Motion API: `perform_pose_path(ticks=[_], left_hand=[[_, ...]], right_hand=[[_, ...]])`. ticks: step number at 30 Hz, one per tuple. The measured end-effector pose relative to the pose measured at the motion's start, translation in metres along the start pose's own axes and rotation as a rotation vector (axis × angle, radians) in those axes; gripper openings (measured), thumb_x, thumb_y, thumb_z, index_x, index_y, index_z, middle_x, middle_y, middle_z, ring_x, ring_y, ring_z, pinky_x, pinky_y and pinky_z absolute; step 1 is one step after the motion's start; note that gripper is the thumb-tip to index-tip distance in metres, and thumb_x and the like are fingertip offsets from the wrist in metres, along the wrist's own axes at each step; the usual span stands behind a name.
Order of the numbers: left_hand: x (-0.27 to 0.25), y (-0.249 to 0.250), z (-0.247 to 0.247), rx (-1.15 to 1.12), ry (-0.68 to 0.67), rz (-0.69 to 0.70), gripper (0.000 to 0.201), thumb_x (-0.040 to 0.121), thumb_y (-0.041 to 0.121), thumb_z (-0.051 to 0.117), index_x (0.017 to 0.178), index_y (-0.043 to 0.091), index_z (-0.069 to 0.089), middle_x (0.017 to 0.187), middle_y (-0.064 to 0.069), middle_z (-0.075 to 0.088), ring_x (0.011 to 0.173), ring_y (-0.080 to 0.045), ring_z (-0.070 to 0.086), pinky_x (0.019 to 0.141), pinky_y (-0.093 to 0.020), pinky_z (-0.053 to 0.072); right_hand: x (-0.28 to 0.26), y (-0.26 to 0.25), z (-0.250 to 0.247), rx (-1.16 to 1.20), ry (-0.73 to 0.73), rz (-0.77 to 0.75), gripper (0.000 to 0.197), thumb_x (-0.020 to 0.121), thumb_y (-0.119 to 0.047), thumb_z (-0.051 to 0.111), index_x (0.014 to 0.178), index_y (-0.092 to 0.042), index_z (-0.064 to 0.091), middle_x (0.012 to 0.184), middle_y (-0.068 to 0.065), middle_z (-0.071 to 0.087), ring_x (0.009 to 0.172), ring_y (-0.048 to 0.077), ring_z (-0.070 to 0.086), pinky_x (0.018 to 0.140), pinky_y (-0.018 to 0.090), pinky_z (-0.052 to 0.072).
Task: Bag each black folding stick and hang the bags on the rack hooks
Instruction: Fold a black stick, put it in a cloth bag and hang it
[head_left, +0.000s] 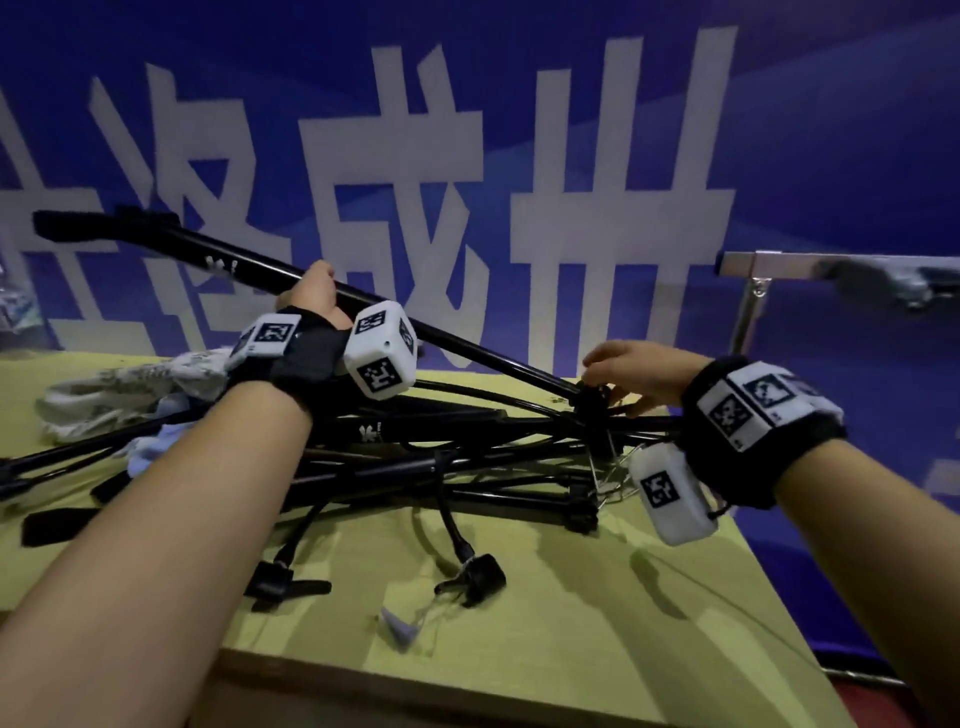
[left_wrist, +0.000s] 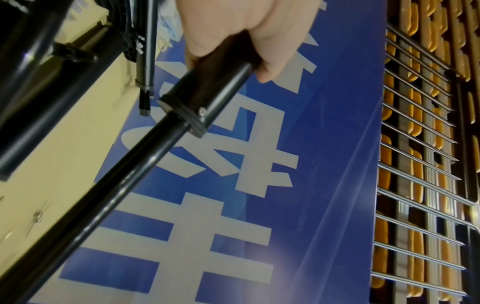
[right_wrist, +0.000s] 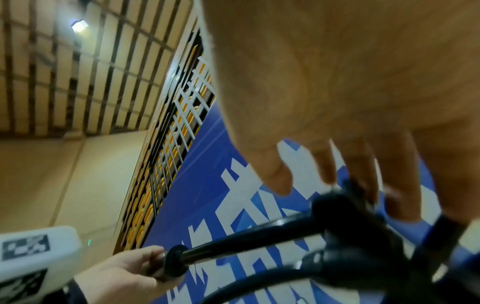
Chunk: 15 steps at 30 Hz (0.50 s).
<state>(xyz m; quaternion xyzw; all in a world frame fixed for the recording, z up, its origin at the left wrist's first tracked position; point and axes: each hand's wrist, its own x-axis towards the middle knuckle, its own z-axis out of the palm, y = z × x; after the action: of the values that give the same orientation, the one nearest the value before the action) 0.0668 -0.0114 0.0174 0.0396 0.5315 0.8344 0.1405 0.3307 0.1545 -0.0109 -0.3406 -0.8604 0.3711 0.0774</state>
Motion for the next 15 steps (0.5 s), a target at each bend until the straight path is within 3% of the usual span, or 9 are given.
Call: perform_pose_path(ticks=[1, 3, 5, 7, 9, 11, 13, 15], left_hand=[[-0.004, -0.001, 0.003, -0.013, -0.007, 0.007, 0.014, 0.088, 0.021, 0.052, 0.080, 0.014, 0.042, 0.073, -0.003, 0.049, 0.060, -0.019, 0.052, 0.061, -0.031, 0.047], [-0.019, -0.003, 0.011, -0.054, -0.015, 0.036, 0.017, 0.086, 0.021, 0.055, 0.097, 0.009, 0.049, 0.081, -0.008, 0.054, 0.072, -0.025, 0.059, 0.070, -0.039, 0.052], [-0.026, -0.006, 0.017, -0.128, -0.015, 0.068, 0.049, 0.083, 0.025, 0.060, 0.126, 0.006, 0.047, 0.100, -0.013, 0.058, 0.091, -0.031, 0.063, 0.080, -0.050, 0.052], [-0.030, -0.010, 0.023, -0.205, 0.028, 0.086, 0.067, 0.078, 0.031, 0.064, 0.136, 0.009, 0.040, 0.120, -0.014, 0.058, 0.101, -0.034, 0.062, 0.084, -0.055, 0.050], [-0.027, -0.015, 0.028, -0.331, 0.027, 0.057, 0.066, 0.080, 0.037, 0.063, 0.135, 0.012, 0.037, 0.128, -0.017, 0.053, 0.104, -0.036, 0.060, 0.086, -0.057, 0.048], [-0.035, -0.019, 0.030, -0.411, -0.080, 0.009, 0.052, 0.091, 0.042, 0.053, 0.129, 0.009, 0.041, 0.126, -0.016, 0.053, 0.106, -0.033, 0.057, 0.085, -0.051, 0.048], [-0.048, -0.024, 0.032, -0.441, -0.189, -0.019, 0.031, 0.098, 0.038, 0.043, 0.098, 0.008, 0.050, 0.097, -0.010, 0.057, 0.088, -0.025, 0.056, 0.091, -0.047, 0.044], [-0.055, -0.034, 0.030, -0.490, -0.223, -0.059, 0.028, 0.101, 0.029, 0.039, 0.080, 0.011, 0.045, 0.080, -0.006, 0.049, 0.074, -0.021, 0.051, 0.097, -0.044, 0.040]], right_hand=[[-0.001, 0.004, 0.001, 0.096, 0.070, 0.001, 0.025, 0.094, -0.021, 0.052, 0.118, -0.017, 0.046, 0.104, 0.005, 0.057, 0.098, 0.021, 0.056, 0.086, 0.036, 0.048], [-0.002, 0.011, 0.004, 0.307, 0.177, 0.013, 0.022, 0.093, -0.019, 0.052, 0.113, -0.012, 0.049, 0.091, 0.006, 0.056, 0.092, 0.022, 0.056, 0.086, 0.039, 0.049], [-0.005, 0.017, 0.010, 0.563, 0.213, 0.033, 0.014, 0.092, -0.016, 0.049, 0.101, -0.007, 0.056, 0.084, 0.009, 0.054, 0.083, 0.024, 0.057, 0.077, 0.038, 0.049], [-0.010, 0.026, 0.016, 0.798, 0.270, 0.030, 0.010, 0.092, -0.014, 0.049, 0.097, -0.009, 0.056, 0.087, 0.008, 0.053, 0.081, 0.025, 0.059, 0.071, 0.037, 0.044], [-0.009, 0.033, 0.023, 0.957, 0.373, 0.021, 0.021, 0.093, -0.015, 0.051, 0.114, -0.016, 0.047, 0.095, 0.005, 0.054, 0.085, 0.026, 0.062, 0.068, 0.036, 0.044], [-0.007, 0.039, 0.032, 1.063, 0.464, -0.022, 0.030, 0.092, -0.013, 0.052, 0.118, -0.024, 0.042, 0.090, 0.003, 0.055, 0.075, 0.022, 0.060, 0.068, 0.038, 0.049], [-0.002, 0.044, 0.040, 1.177, 0.596, -0.101, 0.030, 0.091, -0.011, 0.054, 0.117, -0.024, 0.047, 0.086, 0.002, 0.055, 0.075, 0.020, 0.056, 0.076, 0.042, 0.052], [0.003, 0.048, 0.044, 1.253, 0.742, -0.160, 0.028, 0.089, -0.011, 0.058, 0.114, -0.023, 0.053, 0.090, 0.001, 0.056, 0.077, 0.016, 0.054, 0.075, 0.040, 0.051]])
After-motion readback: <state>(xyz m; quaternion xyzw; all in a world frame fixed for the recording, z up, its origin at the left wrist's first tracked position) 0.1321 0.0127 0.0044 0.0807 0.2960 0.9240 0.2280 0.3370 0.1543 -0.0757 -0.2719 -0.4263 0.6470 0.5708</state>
